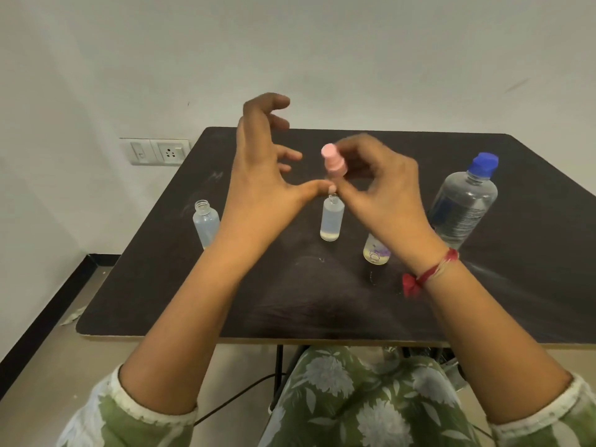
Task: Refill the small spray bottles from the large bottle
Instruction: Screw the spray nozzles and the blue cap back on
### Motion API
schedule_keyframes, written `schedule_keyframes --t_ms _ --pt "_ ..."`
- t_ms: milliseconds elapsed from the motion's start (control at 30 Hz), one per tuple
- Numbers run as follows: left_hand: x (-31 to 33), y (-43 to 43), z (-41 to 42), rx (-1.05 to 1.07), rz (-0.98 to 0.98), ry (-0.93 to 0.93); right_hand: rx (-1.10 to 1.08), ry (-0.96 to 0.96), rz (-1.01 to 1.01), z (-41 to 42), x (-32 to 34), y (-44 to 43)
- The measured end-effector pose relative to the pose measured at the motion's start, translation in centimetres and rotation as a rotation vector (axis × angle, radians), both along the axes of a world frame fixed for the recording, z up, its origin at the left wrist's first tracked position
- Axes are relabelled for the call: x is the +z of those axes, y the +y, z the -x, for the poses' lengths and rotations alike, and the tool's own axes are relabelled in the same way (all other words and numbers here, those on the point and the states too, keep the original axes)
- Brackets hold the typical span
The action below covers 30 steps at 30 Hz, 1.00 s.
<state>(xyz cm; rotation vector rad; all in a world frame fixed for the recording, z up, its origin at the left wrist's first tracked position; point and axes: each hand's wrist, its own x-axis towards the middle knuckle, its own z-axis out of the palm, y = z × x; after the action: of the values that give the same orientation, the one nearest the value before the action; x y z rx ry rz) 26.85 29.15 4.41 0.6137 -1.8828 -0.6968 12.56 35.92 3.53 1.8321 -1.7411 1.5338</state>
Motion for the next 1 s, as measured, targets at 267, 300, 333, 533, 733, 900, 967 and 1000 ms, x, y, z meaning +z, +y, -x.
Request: schedule_keyframes --t_ms 267,300,333,533,733,900,967,1000 --pt "-7.7 -3.3 3.9 -0.064 -0.387 -0.405 -0.136 -0.423 -0.061 2.4 -0.1 -0.9" --pt "-8.2 -3.3 4.4 -0.077 -0.416 -0.405 -0.153 -0.411 -0.07 2.5 -0.3 -1.1" --pt "-8.6 -3.3 4.9 -0.083 -0.439 -0.401 -0.164 -0.401 -0.07 2.6 -0.6 -1.2" --pt "-9.3 -3.2 6.7 -0.102 -0.465 -0.429 -0.179 -0.349 -0.028 2.6 -0.7 -1.3" --pt "-9.9 -3.0 6.9 -0.05 -0.447 -0.39 -0.174 -0.381 0.035 2.5 0.0 -1.1" --pt "-9.6 -2.5 6.6 -0.05 -0.435 -0.392 -0.157 -0.325 -0.049 2.0 -0.8 -1.7" --pt "-9.5 -2.3 6.2 -0.065 -0.434 -0.399 -0.158 -0.298 -0.083 1.9 -1.1 -1.7" --pt "-9.5 -2.2 5.9 -0.076 -0.435 -0.401 -0.15 -0.294 -0.102 1.8 -1.2 -1.6"
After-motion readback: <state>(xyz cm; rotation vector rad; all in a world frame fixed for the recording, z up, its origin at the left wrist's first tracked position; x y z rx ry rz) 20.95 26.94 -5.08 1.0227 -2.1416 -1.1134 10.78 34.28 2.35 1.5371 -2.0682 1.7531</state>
